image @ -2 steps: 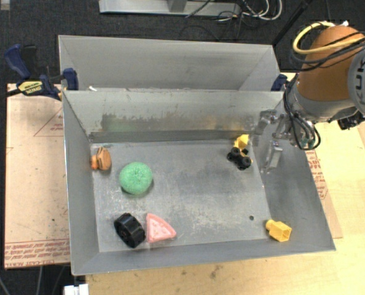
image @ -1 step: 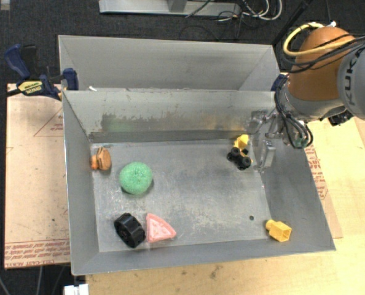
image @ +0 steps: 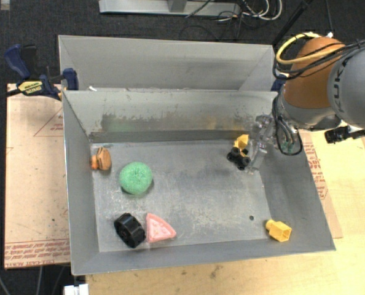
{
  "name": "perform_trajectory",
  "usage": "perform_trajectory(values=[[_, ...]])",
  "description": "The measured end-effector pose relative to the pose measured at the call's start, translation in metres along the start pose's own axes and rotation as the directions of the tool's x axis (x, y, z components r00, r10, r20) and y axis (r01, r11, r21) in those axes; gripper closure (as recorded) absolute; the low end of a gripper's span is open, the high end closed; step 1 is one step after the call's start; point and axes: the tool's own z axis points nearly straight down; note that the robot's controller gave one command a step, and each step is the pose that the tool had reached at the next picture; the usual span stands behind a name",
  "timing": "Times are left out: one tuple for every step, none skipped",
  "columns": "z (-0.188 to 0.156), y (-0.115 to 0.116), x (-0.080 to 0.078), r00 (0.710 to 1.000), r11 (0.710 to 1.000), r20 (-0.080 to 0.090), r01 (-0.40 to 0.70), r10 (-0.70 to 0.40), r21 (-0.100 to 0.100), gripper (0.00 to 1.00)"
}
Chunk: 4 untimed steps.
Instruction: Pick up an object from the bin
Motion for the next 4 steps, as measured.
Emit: perform_trajectory(values=[[0.019, 0.002, -0.005, 0.998, 0.998, -0.001, -0.069, 0.069, 0.001, 0.00], [0.052, 0.003, -0.002, 0.993, 0.993, 0.013, -0.117, 0.117, -0.001, 1.00], [0.052, 0.003, -0.002, 0.993, 0.993, 0.014, -0.117, 0.117, -0.002, 1.00], [0.050, 0.003, -0.002, 0.993, 0.993, 0.010, -0.116, 0.116, -0.001, 1.00]])
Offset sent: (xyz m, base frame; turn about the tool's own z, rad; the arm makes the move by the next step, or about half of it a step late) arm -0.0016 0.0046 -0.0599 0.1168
